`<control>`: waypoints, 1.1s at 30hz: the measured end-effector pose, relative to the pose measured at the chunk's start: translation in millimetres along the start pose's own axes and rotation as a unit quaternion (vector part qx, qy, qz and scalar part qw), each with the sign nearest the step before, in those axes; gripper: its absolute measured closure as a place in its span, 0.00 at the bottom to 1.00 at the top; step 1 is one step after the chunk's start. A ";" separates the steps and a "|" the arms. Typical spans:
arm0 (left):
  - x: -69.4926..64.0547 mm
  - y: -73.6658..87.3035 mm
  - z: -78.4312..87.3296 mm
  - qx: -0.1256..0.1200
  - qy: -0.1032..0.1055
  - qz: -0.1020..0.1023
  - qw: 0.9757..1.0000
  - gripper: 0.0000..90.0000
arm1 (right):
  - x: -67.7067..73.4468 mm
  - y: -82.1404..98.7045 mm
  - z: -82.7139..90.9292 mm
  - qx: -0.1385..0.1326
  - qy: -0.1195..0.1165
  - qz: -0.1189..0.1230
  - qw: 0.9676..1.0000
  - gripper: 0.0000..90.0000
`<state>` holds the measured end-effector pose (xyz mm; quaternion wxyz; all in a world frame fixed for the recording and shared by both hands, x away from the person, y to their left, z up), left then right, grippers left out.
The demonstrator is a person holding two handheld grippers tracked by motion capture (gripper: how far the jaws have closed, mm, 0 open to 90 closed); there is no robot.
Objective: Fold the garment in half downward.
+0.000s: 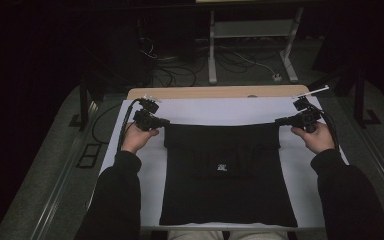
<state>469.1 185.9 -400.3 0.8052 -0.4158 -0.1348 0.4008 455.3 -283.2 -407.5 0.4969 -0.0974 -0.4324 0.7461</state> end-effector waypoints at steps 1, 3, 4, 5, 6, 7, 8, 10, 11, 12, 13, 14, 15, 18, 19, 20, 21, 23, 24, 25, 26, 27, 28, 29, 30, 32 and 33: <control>0.1 -1.0 0.9 -0.003 -0.002 0.004 1.000 0.97 | -0.2 -0.8 0.0 -0.002 0.001 0.000 1.000 0.98; 0.5 -2.4 1.2 -0.006 0.000 0.005 1.000 0.97 | -0.9 -2.7 0.1 -0.003 0.003 0.001 1.000 0.97; 0.7 -3.3 1.5 -0.004 0.000 0.002 1.000 0.97 | -1.1 -3.3 0.0 -0.003 0.005 0.001 1.000 0.97; 0.6 -4.7 1.8 -0.004 -0.002 0.000 1.000 0.97 | -1.7 -4.2 -0.1 -0.004 0.005 0.003 1.000 0.97; 0.6 -5.9 2.3 -0.004 -0.002 0.000 1.000 0.97 | -1.3 -5.4 0.0 -0.004 0.005 0.000 1.000 0.97; 0.6 -6.9 2.4 -0.005 -0.001 -0.001 1.000 0.97 | -1.5 -6.5 -0.1 -0.005 0.007 0.003 1.000 0.97; 0.7 -8.6 2.9 -0.004 -0.003 -0.003 1.000 0.97 | -1.3 -7.5 -0.1 -0.006 0.007 0.002 1.000 0.97; 2.1 -11.4 3.5 -0.006 -0.003 -0.005 1.000 0.97 | -1.3 -10.3 -0.4 -0.009 0.008 0.002 1.000 0.97; 3.0 -12.7 3.6 -0.006 -0.005 -0.004 1.000 0.97 | -1.6 -11.5 -0.5 -0.011 0.007 0.002 1.000 0.97; 3.7 -13.4 3.2 -0.008 -0.005 -0.004 1.000 0.97 | -2.2 -12.6 -1.1 -0.012 0.005 0.002 1.000 0.97; 4.5 -14.1 2.6 -0.009 -0.004 -0.002 1.000 0.97 | -2.3 -13.3 -1.5 -0.012 0.006 0.000 1.000 0.97; 5.5 -14.5 1.7 -0.007 -0.004 -0.003 1.000 0.97 | -3.1 -14.2 -2.2 -0.013 0.006 -0.002 1.000 0.97; 6.2 -14.8 0.7 -0.005 -0.004 -0.003 1.000 0.98 | -3.9 -14.9 -2.8 -0.014 0.006 -0.002 1.000 0.97; 8.0 -15.4 -1.6 -0.006 -0.007 -0.002 1.000 0.98 | -5.0 -16.7 -4.6 -0.017 0.008 -0.005 1.000 0.97; 8.7 -15.6 -2.5 -0.005 -0.006 -0.002 1.000 0.98 | -5.1 -17.3 -5.2 -0.018 0.008 -0.004 1.000 0.97; 9.4 -15.6 -3.2 -0.004 -0.006 -0.002 1.000 0.98 | -4.9 -18.0 -5.6 -0.016 0.009 -0.002 1.000 0.97; 9.9 -15.8 -4.0 -0.004 -0.007 -0.001 1.000 0.98 | -4.7 -19.1 -6.0 -0.015 0.010 -0.001 1.000 0.97; 11.3 -17.4 -4.5 -0.006 -0.009 0.001 1.000 0.98 | -4.8 -21.4 -6.3 -0.016 0.009 0.002 1.000 0.97; 11.6 -18.1 -4.5 -0.008 -0.008 0.003 1.000 0.98 | -4.9 -22.9 -6.4 -0.015 0.010 0.001 1.000 0.97; 12.4 -19.3 -4.3 -0.008 -0.008 0.002 1.000 0.98 | -5.1 -23.8 -6.5 -0.016 0.010 0.002 1.000 0.97; 12.9 -20.6 -3.9 -0.009 -0.009 0.001 1.000 0.98 | -5.3 -25.2 -6.5 -0.017 0.010 0.002 1.000 0.97; 13.4 -22.5 -3.4 -0.011 -0.010 0.003 1.000 0.98 | -5.7 -26.4 -6.5 -0.018 0.010 0.003 1.000 0.97; 14.1 -23.6 -2.9 -0.010 -0.009 0.001 1.000 0.98 | -5.7 -28.1 -6.4 -0.019 0.011 0.002 1.000 0.97; 14.3 -25.1 -2.6 -0.012 -0.009 0.002 1.000 0.98 | -6.0 -29.1 -6.5 -0.019 0.011 0.003 1.000 0.97; 14.4 -26.6 -1.9 -0.013 -0.010 0.002 1.000 0.98 | -6.0 -30.5 -6.4 -0.021 0.012 0.003 1.000 0.97; 14.4 -29.1 -0.5 -0.014 -0.011 -0.001 1.000 0.98 | -5.6 -33.5 -6.2 -0.023 0.012 0.003 1.000 0.97; 14.9 -30.4 0.6 -0.012 -0.012 -0.002 1.000 0.98 | -5.3 -35.0 -6.1 -0.024 0.012 0.007 1.000 0.97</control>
Point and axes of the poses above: each handheld gripper's, and its own axes: z roughly backward along the jaws, y roughly out of its underside, x roughly to its left, the point moved 3 cm from there along -z, roughly forward along the jaws, and after that the axes turned 11 degrees about -x, right-handed, at the moved point
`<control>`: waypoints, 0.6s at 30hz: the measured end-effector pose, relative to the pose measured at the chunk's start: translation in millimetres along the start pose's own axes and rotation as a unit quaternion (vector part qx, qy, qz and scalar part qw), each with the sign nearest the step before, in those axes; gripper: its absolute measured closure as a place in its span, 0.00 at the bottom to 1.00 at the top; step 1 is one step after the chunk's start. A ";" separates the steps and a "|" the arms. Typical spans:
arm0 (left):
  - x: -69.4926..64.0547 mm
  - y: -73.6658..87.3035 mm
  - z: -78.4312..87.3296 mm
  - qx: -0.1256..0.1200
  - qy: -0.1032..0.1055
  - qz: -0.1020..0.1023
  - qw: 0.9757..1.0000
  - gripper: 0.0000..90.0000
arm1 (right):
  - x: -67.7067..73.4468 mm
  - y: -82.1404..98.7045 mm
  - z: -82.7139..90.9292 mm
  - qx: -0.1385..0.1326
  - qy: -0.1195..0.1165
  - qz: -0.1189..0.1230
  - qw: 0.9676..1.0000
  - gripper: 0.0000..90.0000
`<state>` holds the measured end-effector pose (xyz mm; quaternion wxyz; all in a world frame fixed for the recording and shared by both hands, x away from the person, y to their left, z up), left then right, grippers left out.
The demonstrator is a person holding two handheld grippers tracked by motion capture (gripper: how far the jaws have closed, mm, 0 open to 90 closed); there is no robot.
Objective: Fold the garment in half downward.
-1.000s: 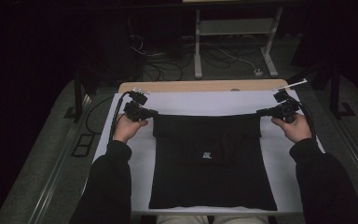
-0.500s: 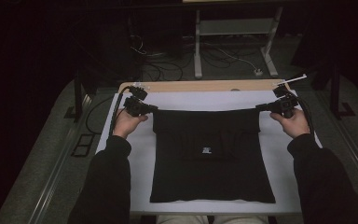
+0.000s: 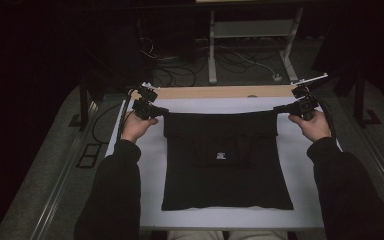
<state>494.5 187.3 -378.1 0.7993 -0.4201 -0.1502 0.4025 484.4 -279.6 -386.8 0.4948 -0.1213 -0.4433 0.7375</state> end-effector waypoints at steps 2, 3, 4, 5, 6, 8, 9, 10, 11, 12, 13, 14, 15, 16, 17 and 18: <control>1.7 -2.4 1.3 -0.006 -0.002 0.003 1.000 0.98 | 1.3 -3.0 -0.1 -0.002 0.002 0.001 1.000 0.97; 2.4 -3.2 1.7 -0.006 -0.001 0.002 1.000 0.98 | 1.4 -3.9 -0.2 -0.003 0.003 0.003 1.000 0.97; 3.3 -3.9 1.6 -0.006 0.000 0.001 1.000 0.98 | 1.5 -4.4 -0.4 -0.005 0.003 0.003 1.000 0.97; 3.7 -4.3 1.2 -0.005 0.000 -0.001 1.000 0.98 | 1.6 -4.9 -0.9 -0.006 0.003 0.001 1.000 0.97; 4.1 -4.3 0.3 -0.006 -0.001 0.000 1.000 0.98 | 1.3 -5.2 -1.5 -0.005 0.004 0.003 1.000 0.97; 5.1 -4.5 -2.2 -0.006 -0.004 0.002 1.000 0.98 | 0.6 -5.5 -3.1 -0.004 0.006 0.002 1.000 0.97; 5.9 -4.4 -3.9 -0.007 -0.004 0.005 1.000 0.98 | -0.4 -5.4 -4.0 -0.004 0.007 0.002 1.000 0.97; 6.8 -4.0 -5.8 -0.007 -0.005 0.005 1.000 0.98 | -1.7 -4.9 -5.1 -0.005 0.006 0.003 1.000 0.97; 7.3 -3.4 -8.1 -0.009 -0.005 0.008 1.000 0.98 | -2.6 -4.3 -6.3 -0.003 0.007 -0.001 1.000 0.97; 7.8 -2.8 -10.0 -0.006 -0.006 0.008 1.000 0.98 | -3.6 -3.3 -7.8 -0.001 0.007 -0.001 1.000 0.97; 8.0 -2.0 -12.2 -0.006 -0.006 0.009 1.000 0.98 | -4.7 -2.3 -9.5 0.000 0.008 -0.003 1.000 0.97; 8.2 -1.3 -14.4 -0.006 -0.005 0.009 1.000 0.98 | -5.4 -1.3 -11.5 0.001 0.008 -0.004 1.000 0.97; 8.7 -0.2 -16.7 -0.003 -0.006 0.008 1.000 0.98 | -6.3 -0.5 -13.3 0.003 0.008 -0.005 1.000 0.97; 8.7 0.6 -17.9 0.002 -0.009 0.009 1.000 0.98 | -7.1 0.5 -15.6 0.005 0.009 -0.006 1.000 0.97; 9.2 1.3 -19.2 0.001 -0.007 0.009 1.000 0.98 | -8.0 1.3 -17.5 0.006 0.008 -0.005 1.000 0.97; 9.9 2.5 -20.6 0.004 -0.008 0.012 1.000 0.97 | -8.2 1.7 -18.9 0.007 0.009 -0.008 1.000 0.97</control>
Point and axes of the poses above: each handheld gripper's, and its own axes: z roughly backward along the jaws, y roughly out of its underside, x roughly to its left, the point moved 3 cm from there along -z, roughly forward along the jaws, and after that the axes turned 11 degrees about -x, right-handed, at the moved point
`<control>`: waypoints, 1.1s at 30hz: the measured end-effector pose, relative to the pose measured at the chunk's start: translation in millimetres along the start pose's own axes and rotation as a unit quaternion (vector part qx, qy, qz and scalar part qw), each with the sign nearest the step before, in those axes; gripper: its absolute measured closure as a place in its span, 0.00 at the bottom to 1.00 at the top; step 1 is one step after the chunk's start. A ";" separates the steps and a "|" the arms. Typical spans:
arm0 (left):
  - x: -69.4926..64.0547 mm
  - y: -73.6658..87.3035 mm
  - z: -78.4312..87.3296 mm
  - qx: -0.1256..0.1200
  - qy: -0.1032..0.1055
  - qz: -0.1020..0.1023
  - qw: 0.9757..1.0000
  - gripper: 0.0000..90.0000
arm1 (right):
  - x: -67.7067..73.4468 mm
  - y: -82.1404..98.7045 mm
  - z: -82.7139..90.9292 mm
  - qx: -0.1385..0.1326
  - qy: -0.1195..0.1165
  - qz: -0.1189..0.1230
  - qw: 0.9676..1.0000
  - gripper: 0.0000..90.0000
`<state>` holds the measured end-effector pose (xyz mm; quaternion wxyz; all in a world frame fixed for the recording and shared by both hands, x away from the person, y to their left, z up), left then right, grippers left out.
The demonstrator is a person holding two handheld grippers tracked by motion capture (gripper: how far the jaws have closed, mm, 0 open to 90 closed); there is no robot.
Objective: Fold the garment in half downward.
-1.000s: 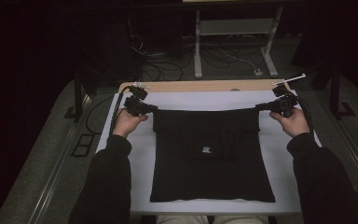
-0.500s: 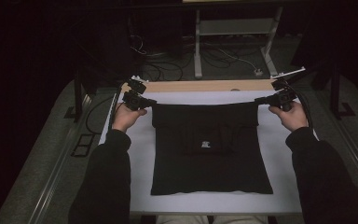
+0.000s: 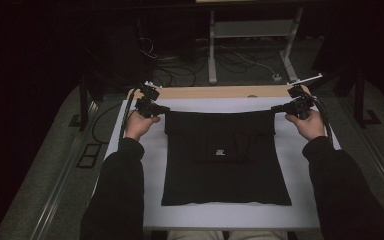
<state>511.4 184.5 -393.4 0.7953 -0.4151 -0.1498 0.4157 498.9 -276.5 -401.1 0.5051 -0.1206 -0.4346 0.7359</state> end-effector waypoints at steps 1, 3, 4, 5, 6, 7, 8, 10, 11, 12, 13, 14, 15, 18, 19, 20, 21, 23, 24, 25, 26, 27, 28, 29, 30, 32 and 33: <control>0.5 0.7 -0.7 0.001 0.000 0.001 1.000 0.97 | -0.9 0.9 -2.3 0.002 0.001 0.000 1.000 0.97; 2.5 2.5 -3.3 0.002 -0.001 0.003 1.000 0.97 | -2.1 2.1 -5.3 0.004 0.002 -0.003 1.000 0.97; 3.2 3.2 -4.6 0.002 -0.001 0.005 1.000 0.97 | -2.8 2.8 -6.8 0.005 0.001 -0.004 1.000 0.97; 3.6 3.8 -5.5 0.005 -0.003 0.008 1.000 0.97 | -3.6 3.3 -8.3 0.004 0.001 -0.006 1.000 0.97; 4.2 4.6 -7.0 0.004 -0.002 0.008 1.000 0.98 | -4.6 4.0 -9.6 0.006 0.000 -0.007 1.000 0.97; 4.2 5.7 -8.9 0.003 -0.001 0.010 1.000 0.97 | -5.4 4.7 -10.9 0.006 0.000 -0.010 1.000 0.97; 4.0 7.1 -10.8 0.005 0.000 0.011 1.000 0.97 | -6.1 5.4 -12.2 0.008 0.001 -0.014 1.000 0.97; 4.0 9.2 -13.6 0.007 -0.001 0.012 1.000 0.97 | -8.7 7.2 -15.6 0.008 0.000 -0.020 1.000 0.97; 4.2 10.3 -15.1 0.006 0.001 0.013 1.000 0.97 | -9.7 8.2 -17.5 0.009 -0.001 -0.024 1.000 0.97; 4.6 11.2 -15.6 0.007 0.001 0.014 1.000 0.97 | -10.5 9.4 -19.4 0.010 0.000 -0.025 1.000 0.97; 5.0 11.9 -16.2 0.008 0.001 0.017 1.000 0.97 | -10.9 10.7 -21.3 0.013 0.000 -0.027 1.000 0.97; 5.8 12.8 -16.7 0.011 0.002 0.015 1.000 0.97 | -11.3 12.0 -23.2 0.016 0.000 -0.026 1.000 0.97; 6.5 13.5 -17.3 0.012 0.001 0.016 1.000 0.97 | -11.6 13.2 -24.7 0.019 0.002 -0.026 0.999 0.97; 7.6 15.5 -19.6 0.012 0.001 0.023 1.000 0.97 | -13.2 15.1 -26.9 0.021 0.001 -0.030 0.999 0.97; 7.7 16.3 -20.5 0.013 0.001 0.023 1.000 0.97 | -13.6 15.6 -27.5 0.021 -0.001 -0.033 0.999 0.97; 7.6 17.2 -21.6 0.013 0.001 0.025 1.000 0.97 | -14.2 16.0 -28.1 0.021 0.000 -0.035 0.999 0.97; 7.4 17.9 -22.4 0.014 0.002 0.025 1.000 0.97 | -14.6 16.5 -29.0 0.022 0.000 -0.034 0.999 0.97; 6.7 19.3 -24.0 0.013 0.004 0.026 1.000 0.97 | -15.2 17.1 -30.2 0.024 0.000 -0.033 0.999 0.97; 7.0 20.2 -24.3 0.014 0.005 0.026 1.000 0.97 | -15.2 17.2 -30.6 0.023 -0.001 -0.034 0.999 0.97; 6.8 21.1 -24.8 0.014 0.005 0.029 0.999 0.97 | -15.7 17.3 -30.6 0.024 -0.002 -0.036 0.999 0.97; 6.9 22.2 -25.1 0.015 0.004 0.030 0.999 0.97 | -15.9 17.7 -30.7 0.025 -0.005 -0.042 0.999 0.97; 7.2 23.1 -25.3 0.014 0.004 0.032 0.999 0.97 | -16.1 18.3 -31.1 0.027 -0.008 -0.042 0.999 0.96; 7.9 24.1 -25.4 0.015 0.005 0.035 0.999 0.97 | -16.4 19.0 -31.3 0.028 -0.009 -0.044 0.999 0.96; 8.2 24.8 -25.8 0.013 0.006 0.038 0.999 0.97 | -16.8 19.8 -31.7 0.029 -0.012 -0.047 0.998 0.96; 8.7 25.4 -25.5 0.016 0.006 0.038 0.999 0.96 | -17.4 20.7 -32.2 0.029 -0.014 -0.051 0.998 0.96; 9.2 27.2 -26.4 0.025 0.002 0.036 0.999 0.94 | -18.3 22.5 -32.6 0.028 -0.015 -0.056 0.998 0.95; 9.4 28.5 -26.9 0.031 -0.005 0.031 0.999 0.93 | -19.0 23.5 -32.8 0.026 -0.017 -0.057 0.998 0.93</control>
Point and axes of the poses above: each handheld gripper's, and its own axes: z roughly backward along the jaws, y roughly out of its underside, x roughly to its left, the point moved 3 cm from there along -z, roughly forward along the jaws, and after that the axes turned 11 degrees about -x, right-handed, at the moved point
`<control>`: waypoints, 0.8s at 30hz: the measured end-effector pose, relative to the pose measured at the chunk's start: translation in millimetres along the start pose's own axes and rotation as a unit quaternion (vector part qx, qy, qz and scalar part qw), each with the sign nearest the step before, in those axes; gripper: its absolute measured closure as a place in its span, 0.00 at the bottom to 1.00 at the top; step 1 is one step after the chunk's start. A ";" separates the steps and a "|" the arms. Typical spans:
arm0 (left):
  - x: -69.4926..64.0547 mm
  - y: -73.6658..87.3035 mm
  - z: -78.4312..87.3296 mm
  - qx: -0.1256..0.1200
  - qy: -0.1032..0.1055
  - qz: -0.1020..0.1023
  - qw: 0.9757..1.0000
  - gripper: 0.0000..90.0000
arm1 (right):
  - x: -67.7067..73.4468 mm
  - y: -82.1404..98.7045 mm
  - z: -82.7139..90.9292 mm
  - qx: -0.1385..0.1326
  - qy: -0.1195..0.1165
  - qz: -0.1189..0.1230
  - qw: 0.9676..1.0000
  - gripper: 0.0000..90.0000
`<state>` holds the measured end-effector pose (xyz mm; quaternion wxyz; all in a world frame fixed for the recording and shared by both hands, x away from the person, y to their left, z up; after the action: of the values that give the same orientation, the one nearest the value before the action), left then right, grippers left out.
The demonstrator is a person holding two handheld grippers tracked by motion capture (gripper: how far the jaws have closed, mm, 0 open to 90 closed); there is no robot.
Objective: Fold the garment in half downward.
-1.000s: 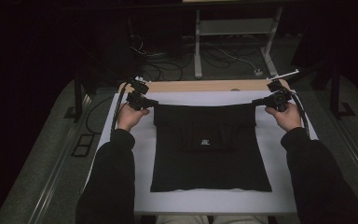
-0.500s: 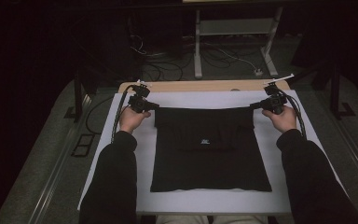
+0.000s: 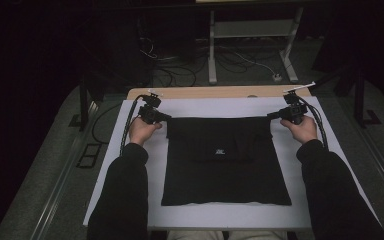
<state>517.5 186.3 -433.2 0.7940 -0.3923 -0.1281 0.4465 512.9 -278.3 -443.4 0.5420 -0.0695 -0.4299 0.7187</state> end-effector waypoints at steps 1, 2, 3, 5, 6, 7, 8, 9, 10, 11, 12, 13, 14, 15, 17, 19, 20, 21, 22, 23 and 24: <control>0.2 1.6 -0.7 0.005 -0.003 -0.003 1.000 0.90 | 0.0 0.7 -0.3 -0.001 0.007 -0.002 1.000 0.91; 0.1 3.3 -1.5 0.010 -0.005 -0.002 1.000 0.88 | -0.2 1.6 -0.5 -0.001 0.012 0.000 1.000 0.90; -0.2 4.8 -2.5 0.012 -0.006 -0.004 1.000 0.84 | -0.3 2.8 -1.0 0.001 0.010 -0.002 1.000 0.89; -1.7 7.0 -3.3 0.012 -0.012 -0.010 1.000 0.72 | -0.3 4.7 -1.7 0.003 0.013 0.003 1.000 0.86; -2.2 7.7 -3.3 0.012 -0.010 -0.009 1.000 0.68 | -0.2 5.4 -1.4 0.000 0.013 0.003 1.000 0.84; -3.1 8.3 -4.0 0.010 -0.007 -0.005 1.000 0.65 | -0.2 6.1 -1.2 -0.002 0.014 0.004 1.000 0.82; -3.8 8.6 -3.9 0.011 -0.005 -0.005 1.000 0.61 | 0.0 6.6 -0.7 -0.003 0.017 0.004 1.000 0.80; -4.5 8.8 -3.7 0.009 -0.004 -0.004 1.000 0.56 | 0.0 6.9 0.2 -0.006 0.019 0.005 1.000 0.77; -5.3 8.6 -3.3 0.008 -0.001 -0.002 1.000 0.53 | 0.1 7.0 1.4 -0.008 0.020 0.005 1.000 0.74; -6.4 8.0 -2.8 0.004 0.002 0.001 1.000 0.50 | 0.3 6.8 2.9 -0.012 0.020 0.007 1.000 0.71; -7.0 7.3 -2.0 0.003 0.007 0.002 1.000 0.47 | 1.0 6.3 5.4 -0.016 0.017 0.007 1.000 0.69; -7.7 6.8 -1.6 0.001 0.010 0.003 1.000 0.45 | 1.7 5.7 7.5 -0.019 0.018 0.007 1.000 0.66; -8.8 5.6 -0.2 -0.001 0.012 0.003 1.000 0.43 | 2.1 5.2 9.3 -0.020 0.017 0.009 1.000 0.63; -9.7 4.5 0.9 -0.004 0.015 0.005 1.000 0.40 | 3.3 4.4 11.9 -0.022 0.016 0.010 1.000 0.60; -12.0 2.3 3.7 -0.012 0.026 0.007 1.000 0.36 | 5.3 2.9 15.6 -0.026 0.014 0.014 0.999 0.54; -13.2 0.0 7.0 -0.019 0.029 0.009 0.999 0.30 | 7.5 0.9 19.5 -0.030 0.010 0.016 0.999 0.47; -14.3 -1.5 9.7 -0.026 0.033 0.012 0.999 0.30 | 8.8 -0.2 21.4 -0.034 0.010 0.018 0.999 0.44; -15.0 -2.4 11.0 -0.029 0.040 0.013 0.999 0.29 | 10.7 -1.5 24.0 -0.039 0.007 0.019 0.999 0.41; -15.9 -3.4 12.5 -0.031 0.044 0.013 0.998 0.27 | 12.0 -2.1 25.2 -0.042 0.005 0.018 0.999 0.38; -17.1 -4.5 14.3 -0.030 0.046 0.011 0.998 0.25 | 13.5 -3.1 27.0 -0.043 0.000 0.017 0.999 0.35; -18.3 -5.2 15.6 -0.030 0.049 0.011 0.998 0.23 | 15.8 -4.2 29.2 -0.047 -0.001 0.018 0.999 0.33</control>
<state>501.6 177.8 -416.4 0.7820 -0.4389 -0.0983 0.4315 493.0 -280.7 -416.6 0.5243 -0.1018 -0.4624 0.7078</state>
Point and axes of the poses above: each handheld gripper's, and its own axes: z roughly backward along the jaws, y roughly out of its underside, x roughly to its left, the point moved 3 cm from there along -z, roughly forward along the jaws, and after that the axes turned 11 degrees about -x, right-handed, at the moved point
